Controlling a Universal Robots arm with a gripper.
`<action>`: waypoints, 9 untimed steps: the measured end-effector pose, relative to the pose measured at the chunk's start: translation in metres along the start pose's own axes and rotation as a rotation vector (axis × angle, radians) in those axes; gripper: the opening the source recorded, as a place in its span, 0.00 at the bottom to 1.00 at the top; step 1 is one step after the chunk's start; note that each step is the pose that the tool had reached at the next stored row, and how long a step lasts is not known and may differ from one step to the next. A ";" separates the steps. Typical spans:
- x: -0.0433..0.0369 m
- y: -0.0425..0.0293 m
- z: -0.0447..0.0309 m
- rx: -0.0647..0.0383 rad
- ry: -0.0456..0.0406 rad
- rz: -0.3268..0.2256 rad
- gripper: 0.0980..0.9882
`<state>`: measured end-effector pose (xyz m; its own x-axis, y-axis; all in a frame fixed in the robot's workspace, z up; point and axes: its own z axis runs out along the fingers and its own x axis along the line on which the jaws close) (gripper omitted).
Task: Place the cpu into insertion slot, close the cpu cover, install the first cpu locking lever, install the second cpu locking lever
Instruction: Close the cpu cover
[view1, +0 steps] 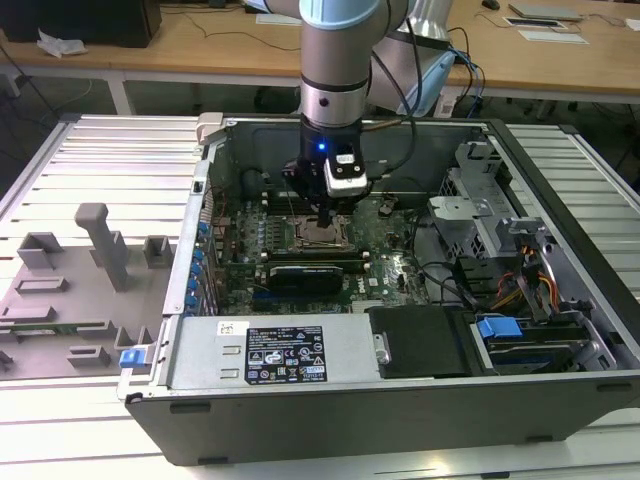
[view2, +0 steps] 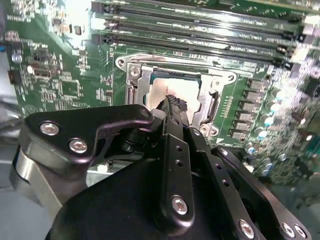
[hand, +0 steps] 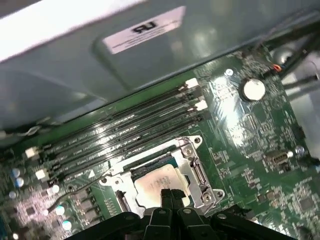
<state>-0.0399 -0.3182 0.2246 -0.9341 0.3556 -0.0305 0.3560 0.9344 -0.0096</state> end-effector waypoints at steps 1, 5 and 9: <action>0.0000 0.0000 0.0001 -0.001 -0.0004 -0.040 0.01; 0.0000 0.0000 0.0007 -0.005 -0.0015 -0.152 0.01; 0.0001 -0.0001 0.0017 -0.009 -0.0029 -0.296 0.01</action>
<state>-0.0400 -0.3182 0.2229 -0.9973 0.0674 -0.0305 0.0677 0.9977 -0.0098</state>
